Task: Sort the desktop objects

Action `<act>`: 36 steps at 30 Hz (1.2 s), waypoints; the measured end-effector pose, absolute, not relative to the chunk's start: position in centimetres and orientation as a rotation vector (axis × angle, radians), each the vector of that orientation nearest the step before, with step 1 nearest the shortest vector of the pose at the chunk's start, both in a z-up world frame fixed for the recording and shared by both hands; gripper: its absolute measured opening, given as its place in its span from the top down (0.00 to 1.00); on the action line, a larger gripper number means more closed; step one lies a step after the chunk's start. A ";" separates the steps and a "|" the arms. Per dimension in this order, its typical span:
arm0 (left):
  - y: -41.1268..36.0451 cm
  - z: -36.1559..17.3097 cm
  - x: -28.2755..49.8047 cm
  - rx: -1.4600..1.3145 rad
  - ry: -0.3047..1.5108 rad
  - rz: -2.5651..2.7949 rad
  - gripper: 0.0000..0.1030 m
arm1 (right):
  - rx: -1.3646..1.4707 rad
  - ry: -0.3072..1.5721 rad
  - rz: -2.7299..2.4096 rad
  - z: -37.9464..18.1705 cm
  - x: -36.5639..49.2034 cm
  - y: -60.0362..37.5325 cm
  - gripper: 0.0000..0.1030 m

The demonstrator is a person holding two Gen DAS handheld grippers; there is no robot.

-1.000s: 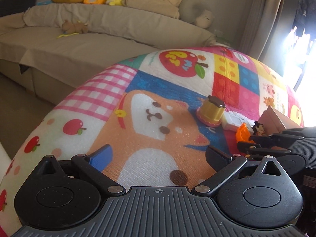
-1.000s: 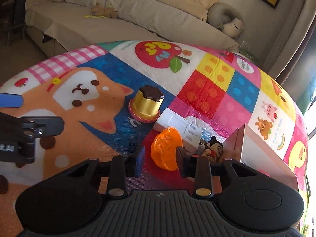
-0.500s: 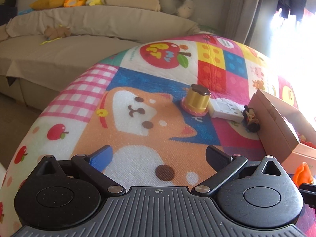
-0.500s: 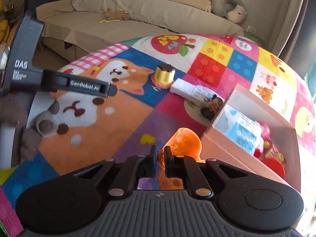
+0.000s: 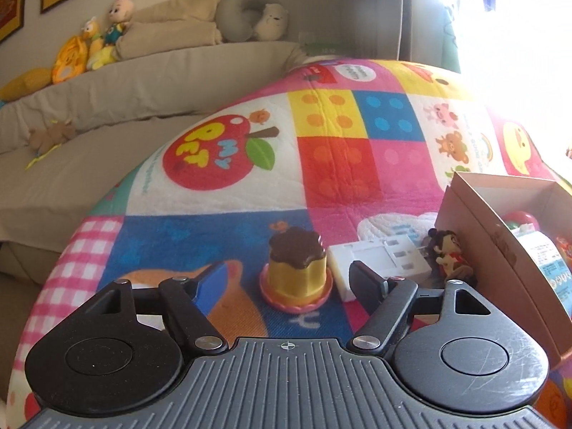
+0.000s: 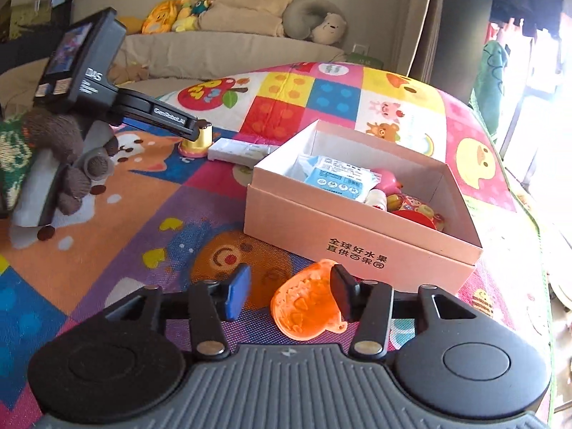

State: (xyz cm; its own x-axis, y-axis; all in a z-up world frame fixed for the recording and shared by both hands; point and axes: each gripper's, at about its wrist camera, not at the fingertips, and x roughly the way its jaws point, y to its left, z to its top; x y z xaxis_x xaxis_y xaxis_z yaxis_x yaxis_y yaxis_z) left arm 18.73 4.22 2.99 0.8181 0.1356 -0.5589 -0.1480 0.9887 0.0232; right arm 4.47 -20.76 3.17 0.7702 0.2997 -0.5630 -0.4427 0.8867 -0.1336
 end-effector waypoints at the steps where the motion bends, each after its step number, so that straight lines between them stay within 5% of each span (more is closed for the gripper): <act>1: 4.1 2.9 19.6 -0.021 0.603 0.161 0.22 | -0.254 0.559 0.402 3.2 4.3 -21.2 0.45; 6: 3.6 2.4 21.6 -0.003 0.646 0.186 0.58 | -0.196 0.566 0.366 2.7 3.7 -22.9 0.29; 21: -0.4 3.3 5.5 0.008 0.708 -0.162 0.58 | -0.056 0.647 0.290 1.7 5.0 -24.8 0.03; 25: -1.0 2.4 3.1 0.008 0.727 -0.145 0.51 | -0.079 0.652 0.285 1.6 5.0 -24.4 0.01; 32: -1.2 1.8 2.6 -0.029 0.800 -0.077 0.08 | -0.076 0.753 0.304 1.0 5.5 -24.1 0.00; 36: -2.0 1.5 2.9 0.014 0.851 -0.067 0.01 | -0.097 0.768 0.297 0.8 5.5 -23.6 0.00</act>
